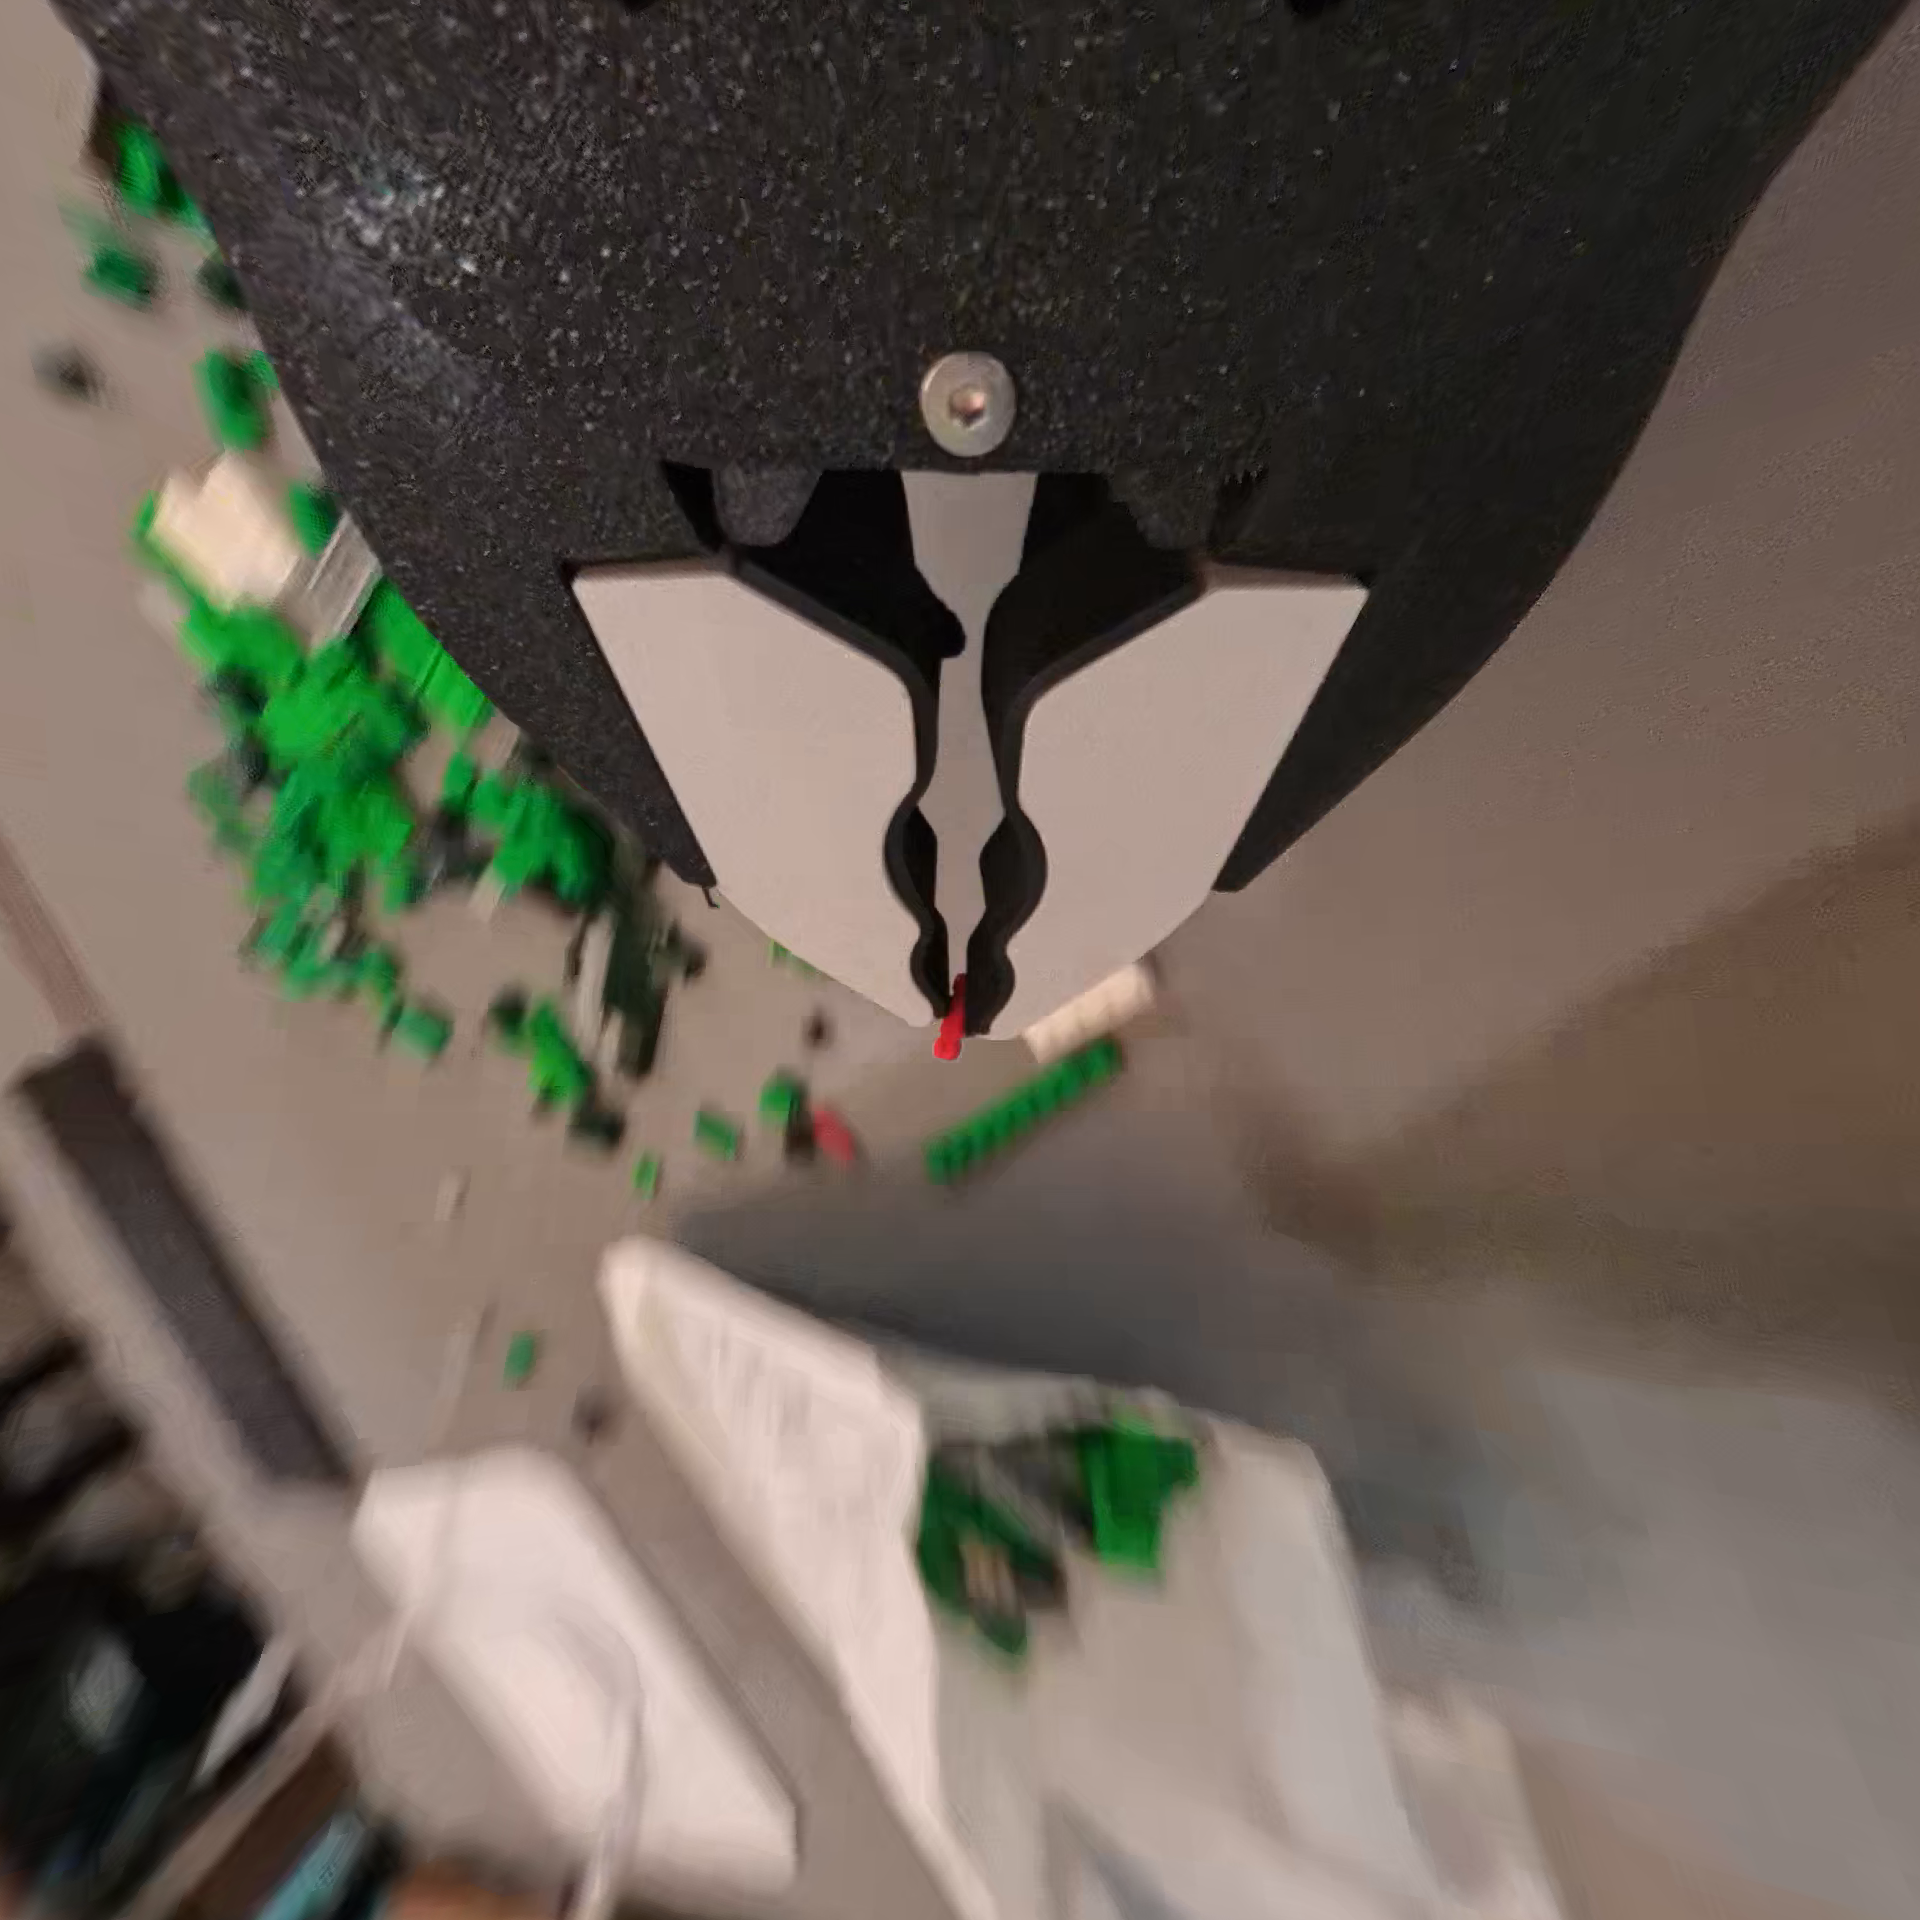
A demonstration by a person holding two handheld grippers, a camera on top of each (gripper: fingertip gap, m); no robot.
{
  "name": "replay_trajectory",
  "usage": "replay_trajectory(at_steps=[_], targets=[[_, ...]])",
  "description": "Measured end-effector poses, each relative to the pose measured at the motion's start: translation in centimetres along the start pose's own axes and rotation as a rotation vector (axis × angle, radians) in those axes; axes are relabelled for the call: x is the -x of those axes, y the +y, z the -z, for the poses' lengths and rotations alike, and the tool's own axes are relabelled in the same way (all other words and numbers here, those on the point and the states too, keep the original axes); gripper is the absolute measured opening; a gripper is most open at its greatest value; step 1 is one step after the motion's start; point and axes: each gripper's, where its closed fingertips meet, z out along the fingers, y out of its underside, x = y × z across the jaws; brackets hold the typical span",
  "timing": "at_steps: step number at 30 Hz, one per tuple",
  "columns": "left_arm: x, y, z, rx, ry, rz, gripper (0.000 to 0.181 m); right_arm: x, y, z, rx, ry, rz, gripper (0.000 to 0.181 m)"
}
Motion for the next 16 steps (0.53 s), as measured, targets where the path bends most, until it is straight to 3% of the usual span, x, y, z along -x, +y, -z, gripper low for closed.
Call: replay_trajectory(at_steps=[3, 5, 9, 12, 16], targets=[[-0.2, -0.4, 0.0, 0.003, -0.002, 0.029, 0.0, 1.3, -6.1, -0.4, -0.165, 0.021, 0.18, 0.002], [-0.5, -0.6, 0.0, 0.006, 0.003, 0.033, 0.0, 1.6, -8.0, -1.7, -0.172, 0.06, 0.272, 0.002], [-0.6, -0.8, 0.4, 0.001, 0.001, 0.038, 0.0, 1.0, -8.4, -4.4, -0.108, 0.107, 0.323, 0.003], [-0.5, -0.8, 0.5, -0.007, -0.001, 0.042, 0.0, 1.5, -8.5, -5.3, -0.121, 0.067, 0.295, 0.017], [-0.1, -0.6, 0.3, 0.003, -0.011, 0.03, 0.0, 0.8, -9.0, -3.5, -0.201, 0.096, 0.259, 0.018]])
